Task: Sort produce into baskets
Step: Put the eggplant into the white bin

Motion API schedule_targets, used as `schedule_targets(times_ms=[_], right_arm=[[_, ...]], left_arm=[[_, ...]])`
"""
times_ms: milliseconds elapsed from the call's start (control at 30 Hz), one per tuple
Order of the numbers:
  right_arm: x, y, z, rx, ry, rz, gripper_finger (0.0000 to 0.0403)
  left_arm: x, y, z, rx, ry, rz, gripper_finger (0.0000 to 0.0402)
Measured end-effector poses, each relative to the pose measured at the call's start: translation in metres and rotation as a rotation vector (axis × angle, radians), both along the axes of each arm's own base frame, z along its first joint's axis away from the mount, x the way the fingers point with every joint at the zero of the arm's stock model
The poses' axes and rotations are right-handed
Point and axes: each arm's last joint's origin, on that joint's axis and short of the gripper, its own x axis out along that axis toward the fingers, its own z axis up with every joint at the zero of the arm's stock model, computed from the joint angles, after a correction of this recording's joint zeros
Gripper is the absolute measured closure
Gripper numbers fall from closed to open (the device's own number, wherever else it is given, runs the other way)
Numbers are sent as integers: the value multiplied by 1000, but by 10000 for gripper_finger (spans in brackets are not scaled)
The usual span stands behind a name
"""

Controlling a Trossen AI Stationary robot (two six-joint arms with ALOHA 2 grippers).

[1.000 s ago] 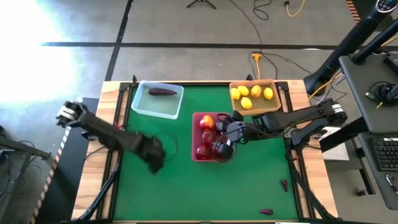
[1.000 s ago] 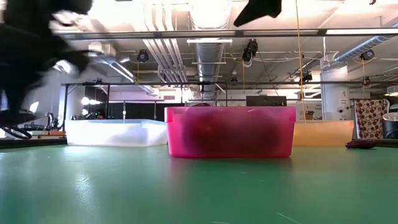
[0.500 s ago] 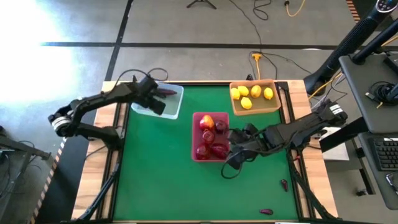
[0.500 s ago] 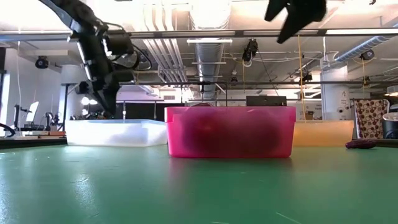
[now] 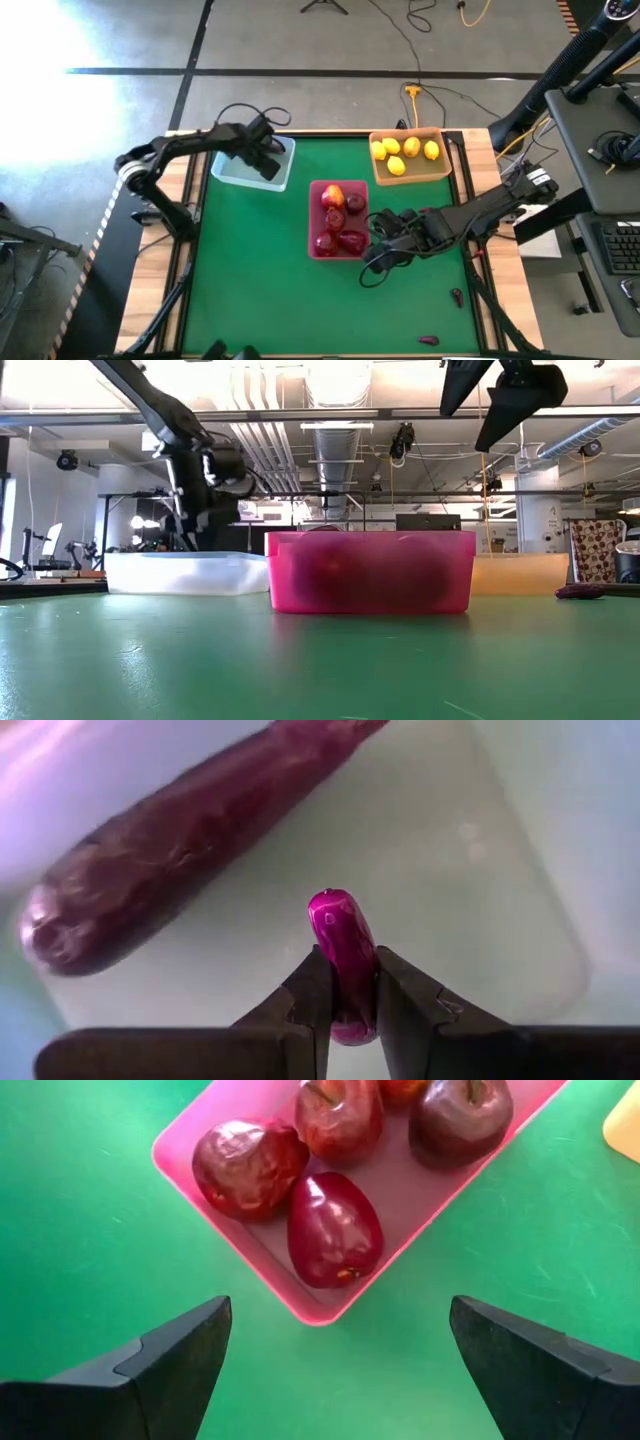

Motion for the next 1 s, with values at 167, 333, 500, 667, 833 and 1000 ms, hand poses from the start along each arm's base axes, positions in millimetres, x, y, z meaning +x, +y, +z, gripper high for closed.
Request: schedule_targets(times_ms=[167, 333, 500, 667, 833, 1000], right_arm=[[1, 0, 2, 3, -7, 1, 35], [0, 1, 1, -1, 5, 44, 35], [-11, -1, -4, 8, 161, 126, 35], [-39, -16, -13, -105, 463, 98, 35], [-47, -51, -24, -65, 574, 64, 35], [-59, -94, -57, 34, 704, 94, 35]], left_arm=[[10, 9, -19, -60, 84, -44, 354], [14, 13, -24, -60, 107, -36, 335], [15, 15, -16, -47, 85, -13, 282], [18, 18, -3, -50, 72, 26, 223], [20, 16, 10, -126, 73, 21, 195], [20, 6, 27, -185, 8, -12, 202]])
